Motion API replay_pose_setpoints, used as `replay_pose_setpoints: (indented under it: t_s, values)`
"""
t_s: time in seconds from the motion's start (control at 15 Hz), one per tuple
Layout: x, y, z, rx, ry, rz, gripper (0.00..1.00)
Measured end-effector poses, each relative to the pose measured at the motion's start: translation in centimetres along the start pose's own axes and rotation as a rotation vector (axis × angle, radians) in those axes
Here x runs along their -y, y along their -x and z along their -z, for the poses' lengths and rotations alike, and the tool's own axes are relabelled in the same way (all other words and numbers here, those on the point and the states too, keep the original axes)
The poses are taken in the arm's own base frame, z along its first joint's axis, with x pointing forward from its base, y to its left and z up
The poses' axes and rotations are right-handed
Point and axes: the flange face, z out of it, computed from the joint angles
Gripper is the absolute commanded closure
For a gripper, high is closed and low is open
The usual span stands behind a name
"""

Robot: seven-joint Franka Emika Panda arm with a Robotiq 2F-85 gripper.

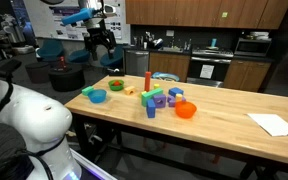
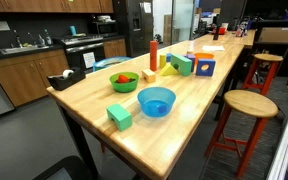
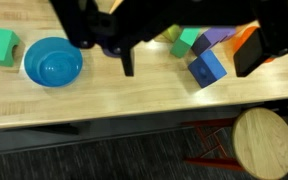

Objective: Move the green block to the right

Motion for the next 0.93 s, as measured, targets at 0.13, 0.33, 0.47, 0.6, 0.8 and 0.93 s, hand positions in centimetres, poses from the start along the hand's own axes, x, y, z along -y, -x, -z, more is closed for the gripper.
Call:
replay_pose_setpoints:
  t_s: [0.13,0.33,0.47,0.6,0.8,0.93]
  values:
    - [0.0,0.0,0.0,0.0,0.0,0.0,0.0]
    - [0.2,0.0,-0.1,0.002,0.001,0.014,0.0]
    - [0.9,0.0,-0.2,0.004,0.002,0.059,0.0]
    - [1.9,0.1,-0.4,0.005,0.005,0.128,0.0]
    - [3.5,0.2,-0.8,0.007,0.005,0.259,0.0]
    - [4.4,0.3,-1.5,0.01,-0.002,0.34,0.0]
